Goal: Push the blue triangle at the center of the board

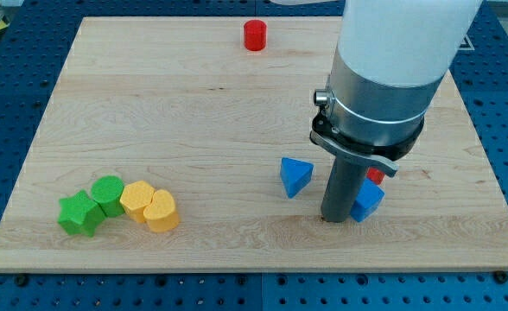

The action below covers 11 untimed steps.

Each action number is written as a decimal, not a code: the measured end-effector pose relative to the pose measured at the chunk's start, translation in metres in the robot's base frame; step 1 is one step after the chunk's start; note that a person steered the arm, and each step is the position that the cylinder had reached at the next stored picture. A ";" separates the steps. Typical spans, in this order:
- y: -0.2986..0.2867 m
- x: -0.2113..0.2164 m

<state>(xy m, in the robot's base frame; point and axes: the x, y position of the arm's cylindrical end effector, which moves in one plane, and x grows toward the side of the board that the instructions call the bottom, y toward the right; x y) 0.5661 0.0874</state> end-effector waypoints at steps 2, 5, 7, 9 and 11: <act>-0.029 -0.015; -0.064 -0.083; -0.092 -0.081; -0.106 -0.093; -0.138 -0.104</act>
